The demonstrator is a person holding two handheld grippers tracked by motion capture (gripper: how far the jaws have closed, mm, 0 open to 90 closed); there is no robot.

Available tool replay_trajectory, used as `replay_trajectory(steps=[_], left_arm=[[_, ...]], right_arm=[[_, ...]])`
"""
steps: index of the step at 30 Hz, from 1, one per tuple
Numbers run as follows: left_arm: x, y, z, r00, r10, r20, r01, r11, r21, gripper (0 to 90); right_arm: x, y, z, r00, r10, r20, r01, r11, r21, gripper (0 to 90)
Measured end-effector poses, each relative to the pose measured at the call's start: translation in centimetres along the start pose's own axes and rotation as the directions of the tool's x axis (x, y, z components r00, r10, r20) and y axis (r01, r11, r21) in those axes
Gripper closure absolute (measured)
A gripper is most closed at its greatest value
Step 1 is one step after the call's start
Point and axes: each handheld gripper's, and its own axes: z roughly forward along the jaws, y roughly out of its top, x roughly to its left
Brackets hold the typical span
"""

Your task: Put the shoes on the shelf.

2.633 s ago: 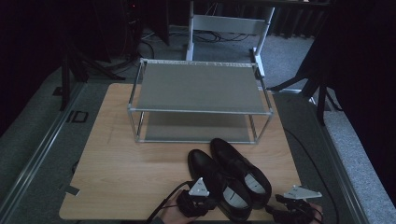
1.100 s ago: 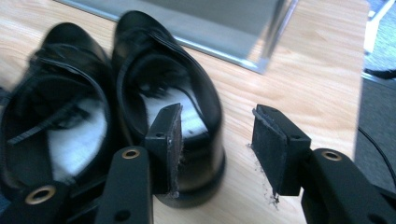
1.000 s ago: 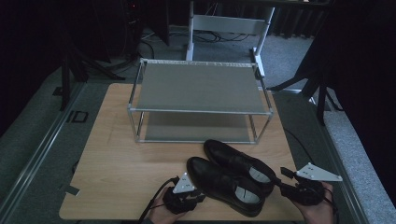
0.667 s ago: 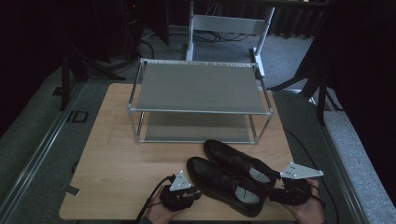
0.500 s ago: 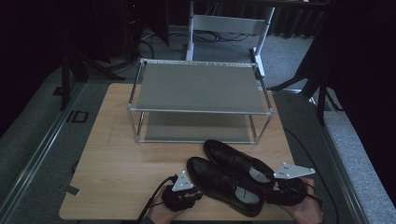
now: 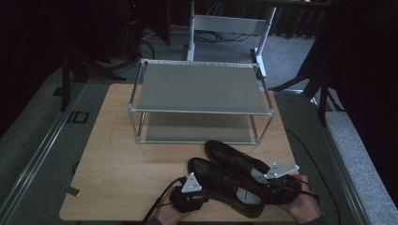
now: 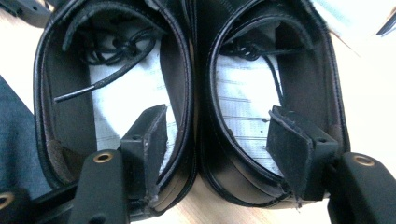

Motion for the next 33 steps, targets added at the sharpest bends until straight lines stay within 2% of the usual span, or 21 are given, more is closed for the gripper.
replay_trajectory(steps=[9,13,16,21,24,28,33], left_arm=[[-0.1,0.1,0.1,1.0,0.001,0.002,-0.001,1.0,0.004,72.1],[-0.1,0.2,0.1,0.9999,-0.004,0.01,0.004,1.0,0.003,72.1],[-0.1,0.3,0.0,0.9999,-0.002,0.012,0.002,1.0,-0.003,72.1],[-0.1,0.2,0.0,0.9999,-0.002,0.013,0.002,1.0,-0.003,72.1],[-0.1,0.3,0.0,0.9999,-0.001,0.014,0.001,1.0,-0.003,72.1],[-0.2,0.3,0.1,0.9999,-0.002,0.011,0.002,1.0,0.002,72.1],[-0.3,0.3,0.3,1.0,0.0,0.01,0.0,1.0,0.009,72.1]], right_arm=[[-0.4,1.0,0.4,0.9987,-0.024,-0.044,0.029,0.994,0.102,36.6],[-0.6,1.2,1.2,0.9972,-0.027,-0.07,0.036,0.99,0.139,35.9],[-0.5,1.1,2.1,0.9973,-0.032,-0.066,0.044,0.981,0.189,39.4],[-0.5,1.2,2.2,0.9976,-0.032,-0.061,0.043,0.979,0.199,42.1],[-0.5,1.3,2.2,0.996,-0.037,-0.081,0.054,0.977,0.208,48.9],[-0.4,1.3,2.2,0.9966,-0.036,-0.074,0.051,0.976,0.211,56.0],[-0.4,1.3,2.3,0.9927,-0.038,-0.114,0.062,0.975,0.213,66.7]])
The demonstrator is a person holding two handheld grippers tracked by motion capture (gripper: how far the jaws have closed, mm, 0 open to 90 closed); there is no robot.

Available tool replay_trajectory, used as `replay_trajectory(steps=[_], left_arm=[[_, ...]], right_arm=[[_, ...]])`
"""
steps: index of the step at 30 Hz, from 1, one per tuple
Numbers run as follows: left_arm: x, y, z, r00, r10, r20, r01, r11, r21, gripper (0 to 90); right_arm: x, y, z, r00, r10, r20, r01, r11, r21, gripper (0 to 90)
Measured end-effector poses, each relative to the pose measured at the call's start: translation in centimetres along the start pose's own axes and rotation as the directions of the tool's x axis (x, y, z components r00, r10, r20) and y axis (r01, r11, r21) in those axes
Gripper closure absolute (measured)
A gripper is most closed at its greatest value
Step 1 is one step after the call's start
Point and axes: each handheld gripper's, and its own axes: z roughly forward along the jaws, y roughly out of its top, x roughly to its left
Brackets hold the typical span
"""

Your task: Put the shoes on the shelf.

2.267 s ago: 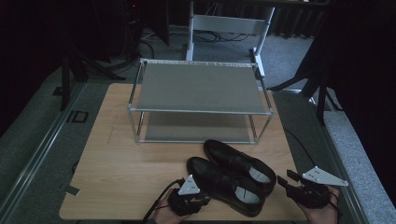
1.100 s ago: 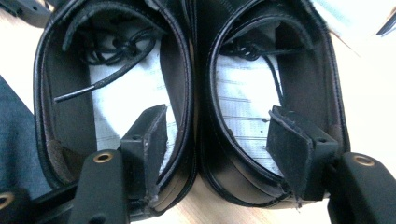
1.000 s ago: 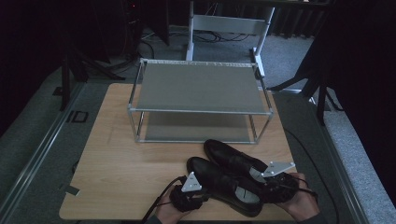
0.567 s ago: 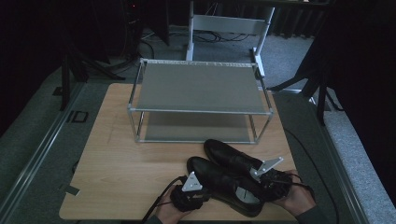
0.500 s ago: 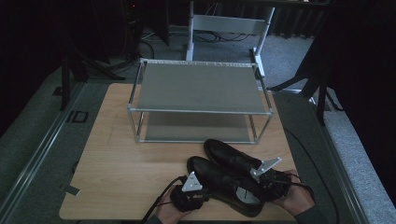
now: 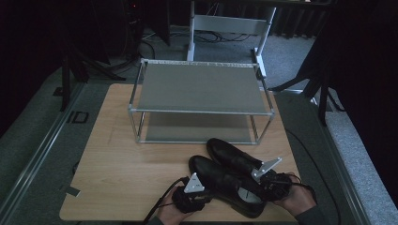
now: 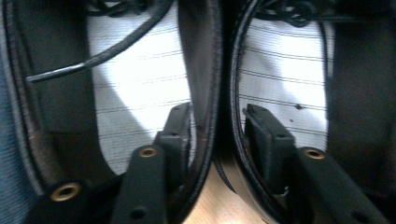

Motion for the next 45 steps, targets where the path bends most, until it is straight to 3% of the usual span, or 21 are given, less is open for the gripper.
replay_trajectory(steps=[3,7,15,27,34,40,45], left_arm=[[0.0,0.0,0.1,1.0,-0.003,-0.001,0.003,1.0,-0.001,72.0],[0.0,0.0,0.0,1.0,-0.006,0.001,0.006,0.9999,-0.008,72.0],[0.0,0.1,0.1,1.0,-0.006,-0.003,0.006,1.0,-0.006,71.9],[0.4,0.2,0.2,0.9997,-0.022,-0.008,0.022,0.9995,-0.021,72.0],[0.5,0.4,0.3,0.9989,-0.035,-0.032,0.034,0.9991,-0.026,70.9],[0.2,0.6,-0.1,0.9989,-0.029,-0.037,0.028,0.9988,-0.041,69.5],[0.0,0.8,-0.8,0.9987,-0.015,-0.049,0.012,0.9982,-0.058,68.5]], right_arm=[[-0.1,0.0,0.1,0.9996,-0.003,-0.029,0.003,1.0,-0.004,73.6],[-0.1,0.0,0.1,0.9996,0.017,-0.022,-0.017,1.0,0.001,76.6],[0.0,-0.2,0.1,0.9991,0.038,-0.019,-0.038,0.999,-0.018,78.6],[-0.3,-0.7,0.1,0.9974,0.059,-0.042,-0.063,0.994,-0.094,79.4],[0.4,-1.5,0.1,0.992,0.125,-0.013,-0.126,0.975,-0.181,80.1],[0.6,-1.9,0.1,0.9873,0.159,0.0,-0.155,0.966,-0.206,80.8],[0.2,-1.9,0.1,0.9784,0.206,-0.019,-0.205,0.956,-0.209,80.8]])
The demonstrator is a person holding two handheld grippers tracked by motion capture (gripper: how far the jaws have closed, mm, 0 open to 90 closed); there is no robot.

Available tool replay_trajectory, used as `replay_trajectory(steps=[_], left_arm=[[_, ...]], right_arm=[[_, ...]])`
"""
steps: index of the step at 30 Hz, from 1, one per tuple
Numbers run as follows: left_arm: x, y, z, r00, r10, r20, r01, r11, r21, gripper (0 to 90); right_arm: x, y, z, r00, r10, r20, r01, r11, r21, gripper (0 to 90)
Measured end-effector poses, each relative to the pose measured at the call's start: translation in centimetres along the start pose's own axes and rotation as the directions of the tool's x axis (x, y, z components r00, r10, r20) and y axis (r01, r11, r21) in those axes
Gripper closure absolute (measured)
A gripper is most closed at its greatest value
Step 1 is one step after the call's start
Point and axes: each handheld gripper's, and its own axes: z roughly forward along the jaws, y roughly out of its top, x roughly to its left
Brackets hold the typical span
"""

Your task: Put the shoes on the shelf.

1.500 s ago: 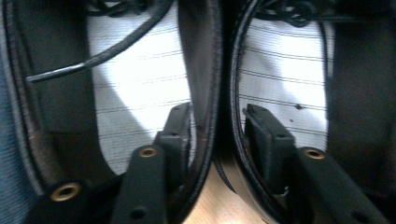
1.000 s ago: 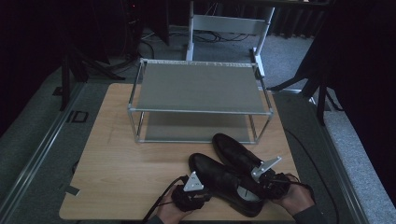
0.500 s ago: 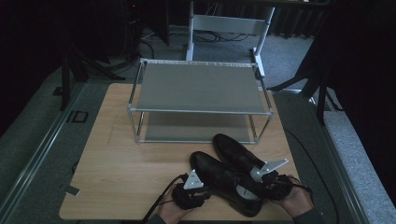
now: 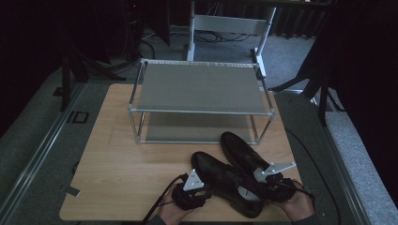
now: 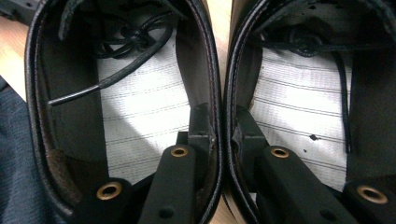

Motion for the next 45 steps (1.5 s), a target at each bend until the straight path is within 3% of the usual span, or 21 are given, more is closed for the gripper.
replay_trajectory(steps=[14,27,45], left_arm=[[-0.3,-0.1,-0.3,0.9999,0.016,0.005,-0.016,0.9999,0.004,67.8],[-0.1,0.2,-0.8,0.9998,0.018,-0.011,-0.018,0.9996,-0.021,67.7],[0.3,0.0,-1.3,0.9987,0.02,-0.046,-0.022,0.9991,-0.036,65.4]], right_arm=[[0.0,0.0,0.0,0.9983,0.059,0.003,-0.058,0.998,-0.035,80.9],[0.6,1.3,-0.8,0.9981,0.06,-0.015,-0.061,0.994,-0.093,80.8],[0.2,3.1,-0.3,0.9965,0.083,-0.01,-0.084,0.989,-0.122,80.6]])
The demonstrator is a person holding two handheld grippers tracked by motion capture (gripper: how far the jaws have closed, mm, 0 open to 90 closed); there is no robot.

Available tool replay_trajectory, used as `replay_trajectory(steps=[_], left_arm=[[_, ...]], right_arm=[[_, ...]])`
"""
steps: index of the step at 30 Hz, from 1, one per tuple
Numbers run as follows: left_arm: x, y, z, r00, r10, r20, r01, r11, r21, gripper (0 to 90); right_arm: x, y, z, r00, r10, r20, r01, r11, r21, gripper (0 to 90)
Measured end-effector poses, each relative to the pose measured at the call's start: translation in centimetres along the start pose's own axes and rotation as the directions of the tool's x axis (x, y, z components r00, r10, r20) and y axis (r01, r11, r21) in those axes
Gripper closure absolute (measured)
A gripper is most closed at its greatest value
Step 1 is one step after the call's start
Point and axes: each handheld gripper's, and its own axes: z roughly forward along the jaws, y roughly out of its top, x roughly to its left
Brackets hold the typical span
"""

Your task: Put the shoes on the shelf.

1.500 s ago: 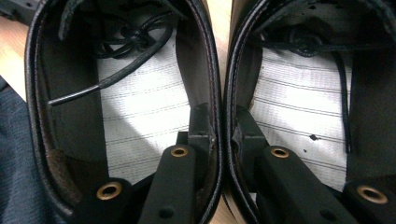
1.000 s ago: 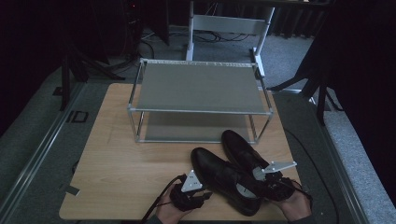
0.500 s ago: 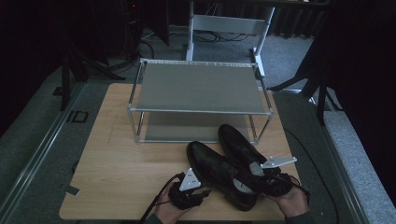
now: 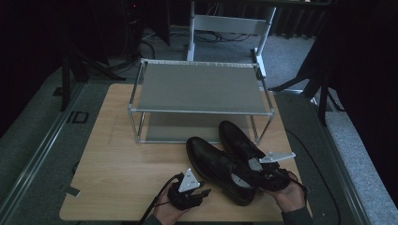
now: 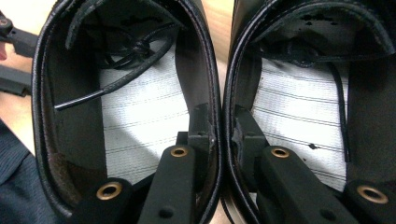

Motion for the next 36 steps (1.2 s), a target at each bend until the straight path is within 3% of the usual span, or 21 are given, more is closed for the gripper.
replay_trajectory(steps=[21,36], left_arm=[[1.0,-0.3,-0.3,0.9993,-0.024,-0.03,0.024,0.9997,0.001,64.3],[1.7,-0.3,-0.8,0.9973,-0.047,-0.056,0.046,0.9988,-0.013,63.9]], right_arm=[[-0.4,2.3,1.2,0.9986,0.049,0.019,-0.048,0.998,-0.037,80.6],[0.0,4.5,2.1,0.9983,0.053,0.025,-0.052,0.997,-0.065,80.6]])
